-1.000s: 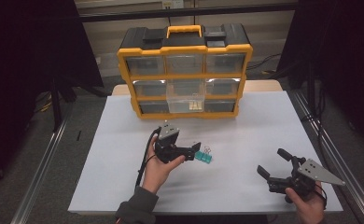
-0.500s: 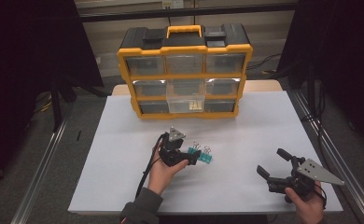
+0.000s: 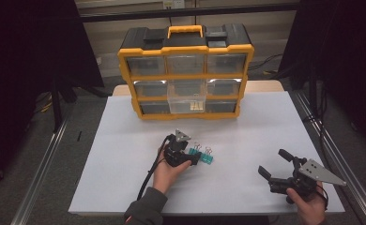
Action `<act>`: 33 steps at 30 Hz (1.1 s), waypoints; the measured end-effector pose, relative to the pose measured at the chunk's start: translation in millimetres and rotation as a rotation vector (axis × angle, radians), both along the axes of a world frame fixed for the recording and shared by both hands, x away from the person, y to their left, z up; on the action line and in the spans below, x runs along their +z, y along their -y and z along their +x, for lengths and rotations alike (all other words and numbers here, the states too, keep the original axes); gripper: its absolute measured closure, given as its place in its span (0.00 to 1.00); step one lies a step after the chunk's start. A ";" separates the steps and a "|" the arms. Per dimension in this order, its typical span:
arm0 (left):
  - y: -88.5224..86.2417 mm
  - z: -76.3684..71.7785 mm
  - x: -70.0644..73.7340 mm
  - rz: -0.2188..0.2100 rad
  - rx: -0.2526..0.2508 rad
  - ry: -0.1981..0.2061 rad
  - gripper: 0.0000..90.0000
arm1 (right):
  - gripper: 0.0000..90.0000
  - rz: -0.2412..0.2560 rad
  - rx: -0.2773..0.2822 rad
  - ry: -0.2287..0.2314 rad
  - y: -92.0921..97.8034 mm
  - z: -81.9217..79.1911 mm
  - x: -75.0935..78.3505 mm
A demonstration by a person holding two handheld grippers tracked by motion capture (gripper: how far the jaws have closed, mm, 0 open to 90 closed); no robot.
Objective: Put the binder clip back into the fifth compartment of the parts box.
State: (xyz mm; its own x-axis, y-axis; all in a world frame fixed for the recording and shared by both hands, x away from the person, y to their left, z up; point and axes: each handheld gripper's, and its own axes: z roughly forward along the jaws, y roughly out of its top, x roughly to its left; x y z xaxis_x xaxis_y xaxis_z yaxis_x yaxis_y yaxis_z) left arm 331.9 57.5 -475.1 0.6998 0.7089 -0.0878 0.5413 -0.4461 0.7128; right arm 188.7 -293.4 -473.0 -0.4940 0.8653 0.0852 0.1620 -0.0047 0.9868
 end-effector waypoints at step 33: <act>-1.6 0.3 -1.5 0.022 -0.021 -0.009 0.46 | 0.02 0.005 -0.001 0.004 -0.3 -0.7 1.2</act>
State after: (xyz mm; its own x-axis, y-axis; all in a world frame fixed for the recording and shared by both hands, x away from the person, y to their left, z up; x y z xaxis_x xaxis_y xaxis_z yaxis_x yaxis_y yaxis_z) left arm 332.2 59.2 -476.6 0.7140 0.6957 -0.0789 0.5379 -0.4729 0.6978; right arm 188.0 -293.1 -471.8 -0.4933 0.8654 0.0874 0.1581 -0.0096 0.9874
